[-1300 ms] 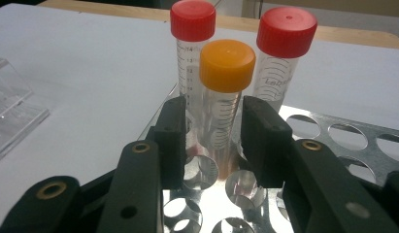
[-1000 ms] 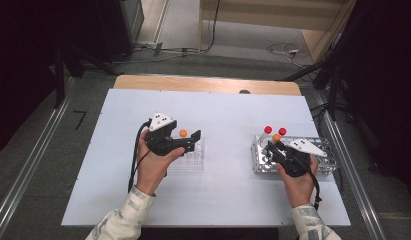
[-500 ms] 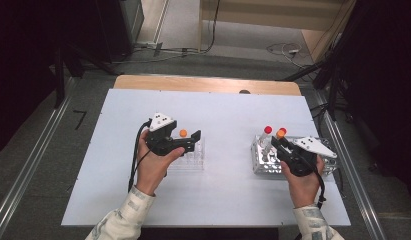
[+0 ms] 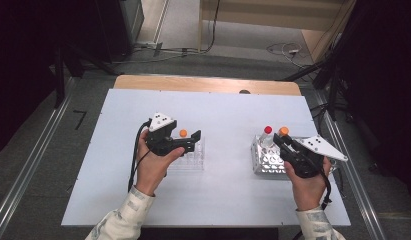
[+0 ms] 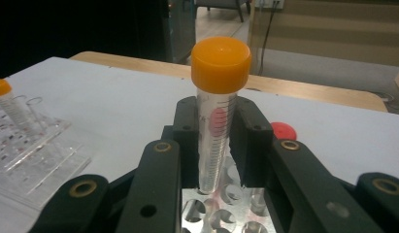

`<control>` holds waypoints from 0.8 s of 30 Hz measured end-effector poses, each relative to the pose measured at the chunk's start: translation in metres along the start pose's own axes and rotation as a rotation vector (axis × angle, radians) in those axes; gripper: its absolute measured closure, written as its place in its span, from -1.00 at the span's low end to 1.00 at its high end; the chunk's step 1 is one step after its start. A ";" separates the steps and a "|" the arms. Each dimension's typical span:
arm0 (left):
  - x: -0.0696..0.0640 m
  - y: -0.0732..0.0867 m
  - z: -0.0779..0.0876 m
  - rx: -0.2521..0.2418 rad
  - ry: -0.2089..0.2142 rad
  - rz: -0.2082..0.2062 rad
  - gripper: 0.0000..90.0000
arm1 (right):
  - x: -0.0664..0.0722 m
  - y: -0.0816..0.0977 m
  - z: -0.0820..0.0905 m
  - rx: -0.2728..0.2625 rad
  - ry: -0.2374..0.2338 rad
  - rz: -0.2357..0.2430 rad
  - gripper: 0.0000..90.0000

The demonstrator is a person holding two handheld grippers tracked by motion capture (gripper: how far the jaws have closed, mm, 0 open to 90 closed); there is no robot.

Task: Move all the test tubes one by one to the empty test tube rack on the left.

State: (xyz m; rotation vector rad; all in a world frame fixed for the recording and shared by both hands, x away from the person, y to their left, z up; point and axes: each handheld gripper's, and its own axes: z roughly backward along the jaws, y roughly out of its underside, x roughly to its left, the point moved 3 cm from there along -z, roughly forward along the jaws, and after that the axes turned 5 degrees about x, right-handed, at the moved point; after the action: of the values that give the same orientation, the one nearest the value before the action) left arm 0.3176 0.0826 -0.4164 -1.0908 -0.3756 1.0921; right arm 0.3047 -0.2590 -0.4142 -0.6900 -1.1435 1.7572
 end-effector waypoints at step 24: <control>-0.044 -0.001 0.004 -0.020 0.119 -0.087 -0.75 | 0.080 0.016 -0.027 0.084 -0.201 0.122 0.59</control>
State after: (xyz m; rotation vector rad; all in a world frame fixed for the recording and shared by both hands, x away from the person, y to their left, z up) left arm 0.2951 0.0469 -0.4027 -1.1412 -0.3363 0.9435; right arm 0.2852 -0.1784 -0.4385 -0.5519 -1.1737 2.0024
